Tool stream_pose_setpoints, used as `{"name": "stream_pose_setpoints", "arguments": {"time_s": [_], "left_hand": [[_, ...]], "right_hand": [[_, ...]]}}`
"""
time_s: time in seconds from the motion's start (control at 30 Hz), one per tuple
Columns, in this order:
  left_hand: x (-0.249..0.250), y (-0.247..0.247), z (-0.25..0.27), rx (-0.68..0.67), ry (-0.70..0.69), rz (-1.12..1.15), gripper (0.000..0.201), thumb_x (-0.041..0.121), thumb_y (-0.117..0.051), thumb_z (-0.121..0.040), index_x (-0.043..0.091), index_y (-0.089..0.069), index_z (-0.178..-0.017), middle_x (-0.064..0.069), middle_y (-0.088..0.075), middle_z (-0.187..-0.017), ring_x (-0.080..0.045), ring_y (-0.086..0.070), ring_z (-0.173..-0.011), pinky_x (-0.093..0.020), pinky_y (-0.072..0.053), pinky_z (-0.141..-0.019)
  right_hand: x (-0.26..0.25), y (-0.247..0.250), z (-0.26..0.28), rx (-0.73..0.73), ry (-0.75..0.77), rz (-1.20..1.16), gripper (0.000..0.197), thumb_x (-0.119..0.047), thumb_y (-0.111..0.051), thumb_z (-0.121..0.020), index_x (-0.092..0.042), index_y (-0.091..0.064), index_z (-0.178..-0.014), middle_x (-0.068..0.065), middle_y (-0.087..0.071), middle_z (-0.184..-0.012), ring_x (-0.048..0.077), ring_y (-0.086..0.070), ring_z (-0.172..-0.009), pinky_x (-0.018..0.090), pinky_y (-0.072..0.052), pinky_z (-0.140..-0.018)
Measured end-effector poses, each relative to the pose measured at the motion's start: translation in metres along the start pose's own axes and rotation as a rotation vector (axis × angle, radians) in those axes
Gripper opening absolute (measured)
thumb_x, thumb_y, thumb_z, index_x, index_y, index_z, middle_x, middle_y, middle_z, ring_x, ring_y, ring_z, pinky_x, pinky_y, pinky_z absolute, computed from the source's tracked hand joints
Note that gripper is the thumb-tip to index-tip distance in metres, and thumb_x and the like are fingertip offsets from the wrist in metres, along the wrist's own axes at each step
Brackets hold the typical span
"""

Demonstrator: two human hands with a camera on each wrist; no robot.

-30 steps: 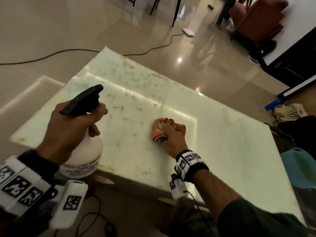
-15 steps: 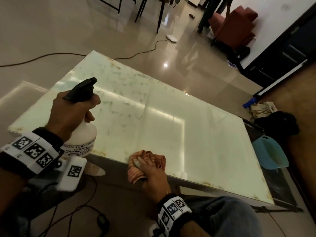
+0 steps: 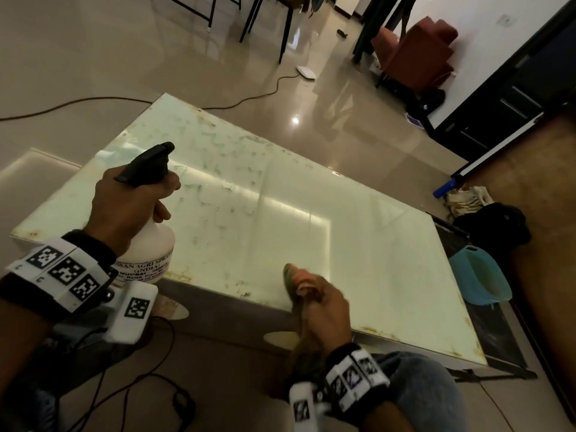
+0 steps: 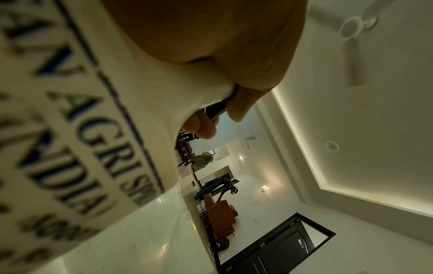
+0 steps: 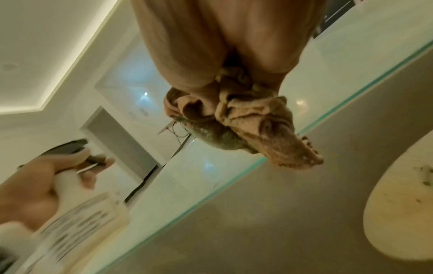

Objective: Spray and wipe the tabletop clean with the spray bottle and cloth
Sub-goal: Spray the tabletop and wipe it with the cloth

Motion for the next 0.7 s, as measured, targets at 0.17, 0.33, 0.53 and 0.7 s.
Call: {"name": "stream_pose_setpoints", "arguments": {"time_s": [0.17, 0.33, 0.53, 0.7], "left_hand": [[-0.002, -0.001, -0.003, -0.005, -0.004, 0.008, 0.031, 0.048, -0.075, -0.063, 0.034, -0.077, -0.092, -0.017, -0.077, -0.097, -0.024, -0.062, -0.050, -0.038, -0.051, -0.068], [-0.006, -0.001, -0.008, 0.011, -0.001, 0.014, 0.034, 0.047, -0.076, -0.062, 0.031, -0.079, -0.092, -0.014, -0.077, -0.099, -0.019, -0.061, -0.046, -0.036, -0.048, -0.064], [-0.003, -0.003, -0.013, 0.025, -0.028, -0.012, 0.029, 0.034, -0.077, -0.075, 0.024, -0.078, -0.101, -0.021, -0.075, -0.102, -0.015, -0.061, -0.044, -0.032, -0.048, -0.059], [0.003, -0.006, -0.014, 0.010, -0.063, -0.020, 0.014, 0.026, -0.077, -0.084, 0.033, -0.076, -0.097, -0.017, -0.076, -0.102, -0.013, -0.060, -0.043, -0.032, -0.048, -0.061]], "right_hand": [[-0.007, 0.026, -0.091, 0.085, -0.031, 0.170, 0.034, -0.009, -0.049, -0.086, -0.023, -0.068, -0.110, 0.005, -0.071, -0.105, 0.024, -0.067, -0.097, 0.024, -0.050, -0.074], [-0.021, 0.017, -0.164, -0.028, 0.056, 0.379, 0.024, -0.018, -0.048, -0.090, -0.024, -0.064, -0.108, 0.011, -0.069, -0.104, 0.028, -0.064, -0.094, 0.028, -0.047, -0.080], [-0.001, -0.008, -0.168, -0.168, 0.021, 0.541, 0.025, -0.025, -0.043, -0.092, -0.028, -0.054, -0.114, 0.019, -0.064, -0.107, 0.038, -0.062, -0.091, 0.043, -0.054, -0.079], [0.004, -0.035, -0.099, -0.241, 0.034, 0.586, 0.050, -0.015, -0.045, -0.089, -0.033, -0.042, -0.136, 0.018, -0.060, -0.124, 0.042, -0.056, -0.111, 0.040, -0.047, -0.095]]}}
Point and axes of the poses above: each hand's wrist, its own z-axis away from the middle knuckle, its own y-axis out of the back of the hand, x = y × z, the point moved 8 cm from there along -z, towards the middle knuckle
